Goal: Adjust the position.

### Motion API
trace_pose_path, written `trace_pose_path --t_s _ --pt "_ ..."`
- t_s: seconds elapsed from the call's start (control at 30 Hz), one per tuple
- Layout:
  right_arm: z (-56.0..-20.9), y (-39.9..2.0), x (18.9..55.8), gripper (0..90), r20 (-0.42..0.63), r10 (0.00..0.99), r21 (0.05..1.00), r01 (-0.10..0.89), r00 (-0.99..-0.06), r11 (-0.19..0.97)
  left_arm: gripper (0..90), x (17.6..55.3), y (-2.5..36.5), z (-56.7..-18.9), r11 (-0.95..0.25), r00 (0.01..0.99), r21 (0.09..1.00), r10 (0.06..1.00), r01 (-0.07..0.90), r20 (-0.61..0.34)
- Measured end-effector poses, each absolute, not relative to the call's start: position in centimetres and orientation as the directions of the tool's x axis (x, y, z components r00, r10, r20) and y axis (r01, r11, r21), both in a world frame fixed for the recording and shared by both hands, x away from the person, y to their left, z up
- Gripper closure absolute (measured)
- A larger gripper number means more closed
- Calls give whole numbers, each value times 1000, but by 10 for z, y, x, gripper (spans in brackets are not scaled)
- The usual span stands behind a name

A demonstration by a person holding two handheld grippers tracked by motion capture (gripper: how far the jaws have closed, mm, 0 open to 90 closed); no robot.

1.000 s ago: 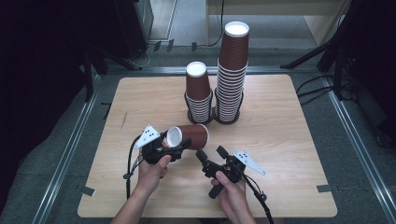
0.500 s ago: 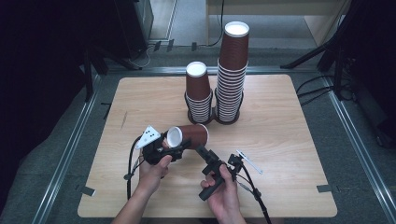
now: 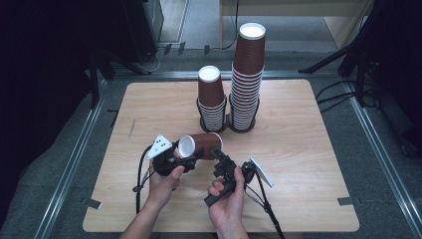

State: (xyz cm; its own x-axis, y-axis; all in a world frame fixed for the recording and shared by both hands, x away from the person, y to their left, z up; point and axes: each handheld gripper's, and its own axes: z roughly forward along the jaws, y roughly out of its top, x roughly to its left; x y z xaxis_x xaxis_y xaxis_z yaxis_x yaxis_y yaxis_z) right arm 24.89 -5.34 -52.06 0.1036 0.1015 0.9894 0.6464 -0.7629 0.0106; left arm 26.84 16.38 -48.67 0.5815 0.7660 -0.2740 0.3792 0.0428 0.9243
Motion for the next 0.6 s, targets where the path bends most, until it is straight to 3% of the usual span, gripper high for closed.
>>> trace_pose_path --t_s 0.17,0.3,0.6 --pt "-522 -50 251 0 987 60 -50 638 149 -768 213 268 164 -486 45 581 925 766 376 -274" --pt "-518 -49 252 0 979 -26 -150 627 202 -764 213 266 162 -486 40 585 928 766 369 -266" --pt "-519 -47 264 0 963 -68 -219 608 262 -763 214 266 160 -487 36 587 930 766 366 -261"
